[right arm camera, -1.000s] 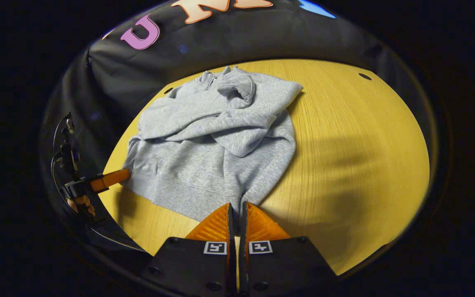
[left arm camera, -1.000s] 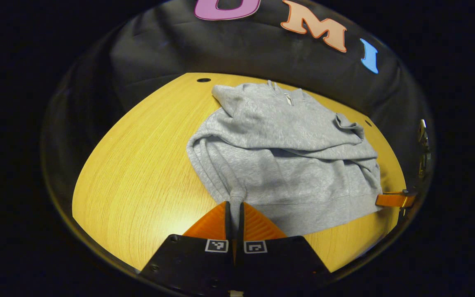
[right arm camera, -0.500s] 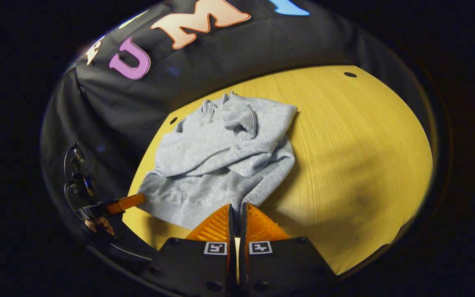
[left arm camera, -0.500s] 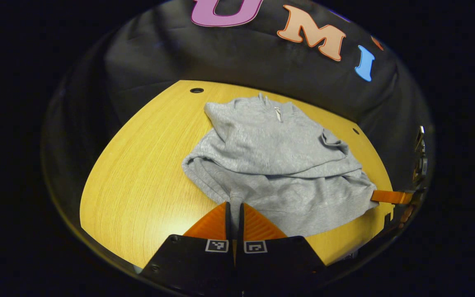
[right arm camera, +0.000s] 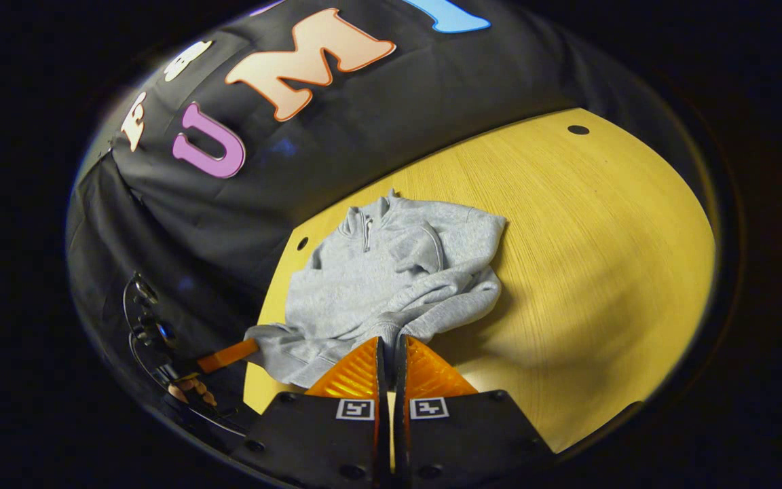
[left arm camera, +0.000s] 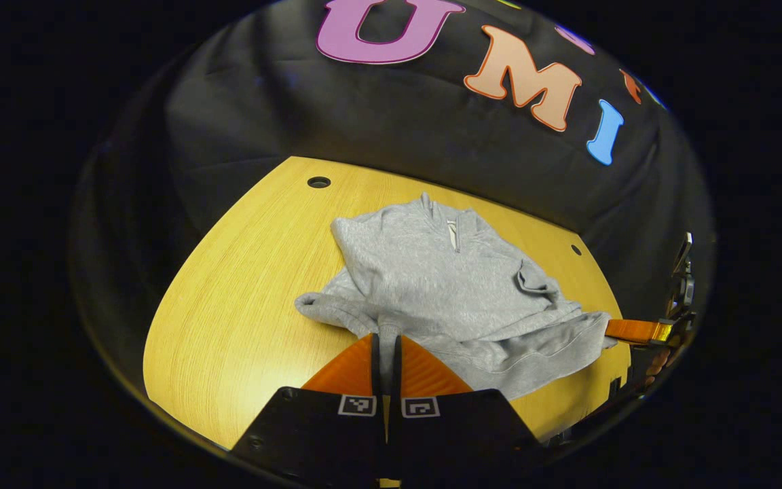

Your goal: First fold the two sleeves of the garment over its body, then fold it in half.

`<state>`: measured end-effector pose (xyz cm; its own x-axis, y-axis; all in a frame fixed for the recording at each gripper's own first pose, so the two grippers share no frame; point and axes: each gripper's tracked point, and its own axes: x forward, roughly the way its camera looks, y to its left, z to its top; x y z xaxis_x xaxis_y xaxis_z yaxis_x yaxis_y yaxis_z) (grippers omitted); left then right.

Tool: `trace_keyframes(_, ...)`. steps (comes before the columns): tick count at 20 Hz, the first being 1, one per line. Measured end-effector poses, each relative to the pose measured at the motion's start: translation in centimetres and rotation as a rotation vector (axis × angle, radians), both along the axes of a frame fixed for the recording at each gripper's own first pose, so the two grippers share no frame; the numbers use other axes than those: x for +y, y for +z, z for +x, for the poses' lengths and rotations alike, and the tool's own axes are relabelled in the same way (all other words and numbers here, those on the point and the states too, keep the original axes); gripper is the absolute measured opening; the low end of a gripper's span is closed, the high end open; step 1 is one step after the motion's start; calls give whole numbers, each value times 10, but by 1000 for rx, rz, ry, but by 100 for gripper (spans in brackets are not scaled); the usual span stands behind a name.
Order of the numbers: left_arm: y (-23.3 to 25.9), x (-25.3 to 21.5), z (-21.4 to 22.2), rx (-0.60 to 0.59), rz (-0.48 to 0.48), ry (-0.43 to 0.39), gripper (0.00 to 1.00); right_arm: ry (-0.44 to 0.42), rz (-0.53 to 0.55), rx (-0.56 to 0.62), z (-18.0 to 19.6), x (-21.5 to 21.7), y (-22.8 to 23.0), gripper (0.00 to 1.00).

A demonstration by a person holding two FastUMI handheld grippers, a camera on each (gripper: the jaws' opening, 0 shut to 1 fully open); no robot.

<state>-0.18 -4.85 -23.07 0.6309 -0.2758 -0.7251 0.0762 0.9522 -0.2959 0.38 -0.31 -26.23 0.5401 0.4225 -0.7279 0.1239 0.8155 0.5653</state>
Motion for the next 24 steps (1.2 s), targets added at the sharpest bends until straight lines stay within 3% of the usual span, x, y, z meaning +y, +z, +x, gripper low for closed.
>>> trace_keyframes(6,2,-1,49,19,-23,-17,0,-106,67,47,39,1,-2,5)
trace_keyframes(15,-39,-7,95,225,-99,-57,0,-234,118,185,90,7,-41,5)
trace_keyframes(20,-63,-6,108,315,-61,-77,0,-265,109,240,109,14,-69,5)
trace_keyframes(23,-66,-3,127,281,10,-73,14,-285,126,236,122,18,-71,12)
trace_keyframes(24,-64,2,138,247,41,-53,30,-282,145,221,128,23,-70,14)
